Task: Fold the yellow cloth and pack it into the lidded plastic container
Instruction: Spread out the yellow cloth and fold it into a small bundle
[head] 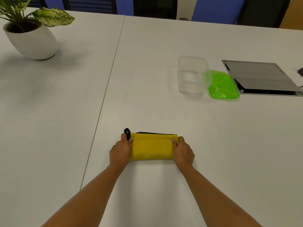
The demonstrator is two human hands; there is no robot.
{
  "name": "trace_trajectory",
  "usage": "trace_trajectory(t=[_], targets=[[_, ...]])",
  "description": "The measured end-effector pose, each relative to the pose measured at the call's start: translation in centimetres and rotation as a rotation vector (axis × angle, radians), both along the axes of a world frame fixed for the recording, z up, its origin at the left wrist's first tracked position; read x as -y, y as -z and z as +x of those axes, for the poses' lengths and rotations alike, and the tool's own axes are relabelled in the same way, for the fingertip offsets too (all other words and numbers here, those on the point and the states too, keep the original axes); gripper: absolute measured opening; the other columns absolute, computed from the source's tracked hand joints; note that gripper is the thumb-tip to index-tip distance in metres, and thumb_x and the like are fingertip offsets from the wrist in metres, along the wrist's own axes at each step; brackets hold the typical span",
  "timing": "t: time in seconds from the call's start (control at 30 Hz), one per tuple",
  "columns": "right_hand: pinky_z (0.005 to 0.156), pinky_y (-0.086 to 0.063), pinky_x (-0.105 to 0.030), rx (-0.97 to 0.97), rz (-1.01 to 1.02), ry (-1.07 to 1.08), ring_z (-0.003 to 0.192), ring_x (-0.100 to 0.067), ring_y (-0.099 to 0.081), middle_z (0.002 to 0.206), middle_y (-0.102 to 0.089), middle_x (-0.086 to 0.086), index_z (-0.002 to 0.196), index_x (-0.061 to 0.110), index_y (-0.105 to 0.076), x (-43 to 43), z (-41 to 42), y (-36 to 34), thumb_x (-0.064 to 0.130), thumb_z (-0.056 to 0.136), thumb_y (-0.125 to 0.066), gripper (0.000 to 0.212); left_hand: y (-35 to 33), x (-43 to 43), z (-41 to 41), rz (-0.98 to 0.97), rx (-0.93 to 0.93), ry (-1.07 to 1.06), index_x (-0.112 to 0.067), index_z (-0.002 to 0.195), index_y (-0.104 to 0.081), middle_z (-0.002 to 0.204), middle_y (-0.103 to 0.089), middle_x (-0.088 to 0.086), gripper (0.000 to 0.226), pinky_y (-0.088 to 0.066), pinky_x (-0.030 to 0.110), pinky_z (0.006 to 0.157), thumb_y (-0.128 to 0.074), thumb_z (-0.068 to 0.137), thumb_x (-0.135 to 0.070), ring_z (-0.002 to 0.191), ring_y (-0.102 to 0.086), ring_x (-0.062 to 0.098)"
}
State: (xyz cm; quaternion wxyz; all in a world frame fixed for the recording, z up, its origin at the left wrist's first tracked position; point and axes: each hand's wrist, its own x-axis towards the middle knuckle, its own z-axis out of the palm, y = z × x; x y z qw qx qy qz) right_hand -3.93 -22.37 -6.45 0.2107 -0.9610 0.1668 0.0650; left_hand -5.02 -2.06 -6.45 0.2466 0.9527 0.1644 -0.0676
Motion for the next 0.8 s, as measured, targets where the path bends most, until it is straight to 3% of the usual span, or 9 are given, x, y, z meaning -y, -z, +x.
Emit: trace_trajectory(t=[0.57,0.67,0.73,0.8], targets=[[0.063,-0.036,-0.030,-0.011,-0.108,-0.030,0.089,-0.033,-0.062,0.108,-0.060,-0.014,0.116,0.009,-0.042,-0.4,0.1,0.6,0.033,0.099,-0.024,0.034,0.1,0.0,1.1,-0.009,0.004,-0.013,-0.003,0.118,-0.040,0.096,-0.066,0.022,0.038,-0.044,0.038,0.066,-0.030,0.099,-0.034,0.085,-0.063,0.038],[0.061,-0.036,-0.030,-0.020,-0.163,-0.059,0.087,-0.031,-0.063,0.107,-0.061,-0.013,0.118,0.009,-0.040,-0.4,0.3,0.6,0.032,0.100,-0.022,0.034,0.0,0.2,1.0,-0.061,-0.012,-0.092,-0.005,0.114,-0.042,0.096,-0.066,0.020,0.037,-0.041,0.036,0.063,-0.036,0.097,-0.036,0.078,-0.060,0.032],[0.061,-0.036,-0.030,-0.028,-0.187,-0.072,0.087,-0.030,-0.064,0.106,-0.062,-0.012,0.119,0.010,-0.040,-0.4,0.5,0.5,0.031,0.100,-0.022,0.034,-0.6,0.7,0.7,-0.071,0.070,-0.175,-0.006,0.112,-0.045,0.097,-0.066,0.017,0.031,-0.041,0.035,0.063,-0.043,0.095,-0.032,0.076,-0.057,0.028],[0.060,-0.035,-0.029,-0.030,-0.194,-0.081,0.086,-0.030,-0.064,0.105,-0.063,-0.012,0.120,0.010,-0.040,-0.4,0.6,0.6,0.031,0.100,-0.022,0.034,-1.5,1.6,0.3,-0.013,0.249,-0.145,-0.004,0.110,-0.052,0.104,-0.063,0.016,0.024,-0.043,0.040,0.070,-0.050,0.091,-0.019,0.089,-0.058,0.031]])
